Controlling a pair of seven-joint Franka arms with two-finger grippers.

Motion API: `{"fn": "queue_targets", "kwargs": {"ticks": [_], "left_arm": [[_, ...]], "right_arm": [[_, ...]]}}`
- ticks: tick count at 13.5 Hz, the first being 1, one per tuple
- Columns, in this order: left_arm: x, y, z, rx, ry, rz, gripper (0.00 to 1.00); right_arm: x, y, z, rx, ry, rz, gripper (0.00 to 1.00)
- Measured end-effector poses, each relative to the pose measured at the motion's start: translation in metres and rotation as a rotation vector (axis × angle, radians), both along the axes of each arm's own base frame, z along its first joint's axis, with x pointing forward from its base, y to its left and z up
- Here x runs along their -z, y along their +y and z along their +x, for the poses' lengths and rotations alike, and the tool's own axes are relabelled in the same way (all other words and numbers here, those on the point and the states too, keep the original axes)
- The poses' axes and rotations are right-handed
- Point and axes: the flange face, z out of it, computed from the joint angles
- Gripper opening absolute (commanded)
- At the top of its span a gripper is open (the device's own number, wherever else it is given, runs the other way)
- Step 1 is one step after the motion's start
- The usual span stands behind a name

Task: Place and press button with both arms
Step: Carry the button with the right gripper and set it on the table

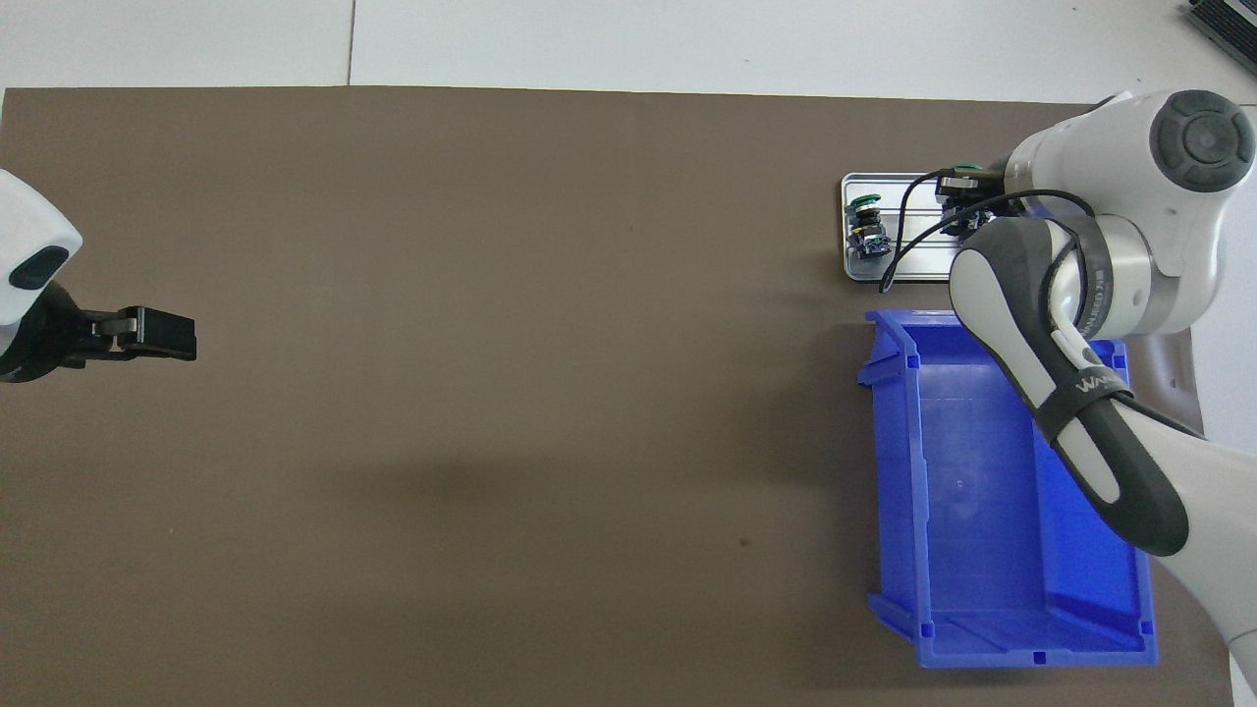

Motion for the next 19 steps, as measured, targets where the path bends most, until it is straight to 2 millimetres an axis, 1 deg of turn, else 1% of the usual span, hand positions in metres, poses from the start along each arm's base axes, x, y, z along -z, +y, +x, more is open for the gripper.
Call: {"fn": "queue_targets", "kwargs": {"ticks": [3,6,8,9,11,13,15,17,19], "left_arm": [[0.0,0.0,0.0,0.0,0.0,0.0,1.0],[0.0,0.0,0.0,0.0,0.0,0.0,1.0],[0.0,0.0,0.0,0.0,-0.001,0.0,1.0],[0.0,0.0,0.0,0.0,-0.002,0.0,1.0],[-0.002,0.004,0.003,-0.008,-0.021,-0.001,1.0],[-0.005,0.011,0.007,-0.02,-0.055,-0.004,1.0],[-0.006,0.012,0.01,-0.021,-0.08,-0.005,1.0],[-0.006,0.011,0.011,-0.007,-0.09,-0.005,1.0],[-0.003,0.008,0.011,0.04,-0.093,-0.019,1.0]], "right_arm": [[0.002,0.086,-0.018,0.224,-0.003,0.078,0.0],[-0.003,0.183,-0.052,0.42,-0.007,0.155,0.0],[-0.004,0.235,-0.078,0.52,-0.001,0.195,0.0],[-0.006,0.256,-0.089,0.575,0.008,0.206,0.0],[-0.005,0.289,-0.106,0.696,0.036,0.194,0.0],[0.001,0.314,-0.11,0.834,0.021,0.191,0.0],[0.018,0.329,-0.113,0.934,0.02,0.188,0.0],[0.042,0.354,-0.123,1.017,0.024,0.185,0.0],[0.064,0.372,-0.131,1.083,0.025,0.19,0.0]]}}
